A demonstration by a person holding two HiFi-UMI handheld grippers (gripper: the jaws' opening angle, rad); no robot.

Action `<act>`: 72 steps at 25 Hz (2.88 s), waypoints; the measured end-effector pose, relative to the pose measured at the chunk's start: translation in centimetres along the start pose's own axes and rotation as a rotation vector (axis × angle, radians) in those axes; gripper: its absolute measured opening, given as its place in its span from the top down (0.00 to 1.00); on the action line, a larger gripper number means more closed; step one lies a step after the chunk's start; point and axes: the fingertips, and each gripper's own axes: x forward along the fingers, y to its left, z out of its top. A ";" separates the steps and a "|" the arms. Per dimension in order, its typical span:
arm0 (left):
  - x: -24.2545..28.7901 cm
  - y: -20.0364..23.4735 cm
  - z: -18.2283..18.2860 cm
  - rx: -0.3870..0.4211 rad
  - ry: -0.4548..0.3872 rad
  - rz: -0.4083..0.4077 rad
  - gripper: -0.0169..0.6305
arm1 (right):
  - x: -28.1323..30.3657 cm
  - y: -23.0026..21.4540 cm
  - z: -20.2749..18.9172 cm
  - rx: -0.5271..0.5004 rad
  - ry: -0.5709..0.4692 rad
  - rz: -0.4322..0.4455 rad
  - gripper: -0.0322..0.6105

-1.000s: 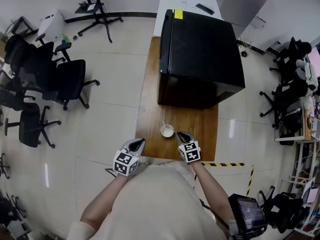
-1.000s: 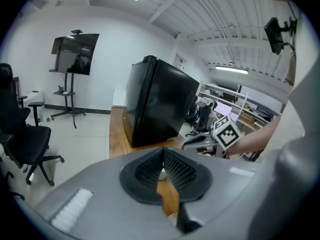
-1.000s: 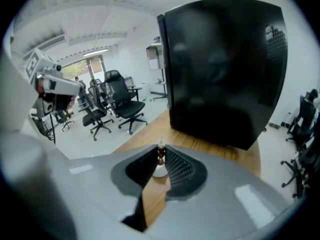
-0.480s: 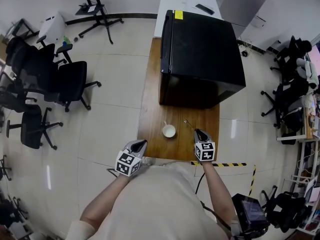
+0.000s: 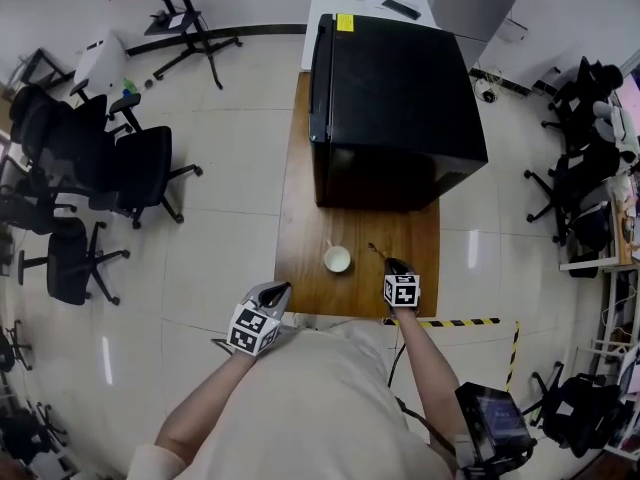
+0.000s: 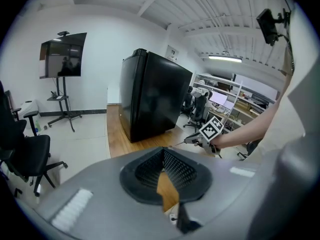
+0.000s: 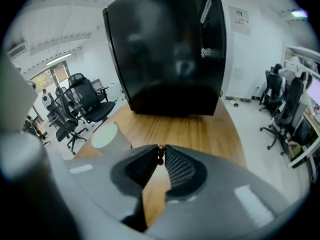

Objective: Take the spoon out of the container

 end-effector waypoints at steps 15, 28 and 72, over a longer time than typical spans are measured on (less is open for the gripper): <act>-0.1 0.8 -0.2 0.040 0.044 0.005 0.99 | 4.2 2.4 -9.2 0.334 0.257 0.106 0.88; 0.4 0.9 0.2 0.055 0.045 0.004 0.99 | 6.0 4.4 -8.7 0.466 0.279 0.256 0.88; -0.5 0.6 -1.8 0.000 -0.063 -0.177 0.99 | -13.8 9.8 4.9 0.108 -0.212 0.069 0.75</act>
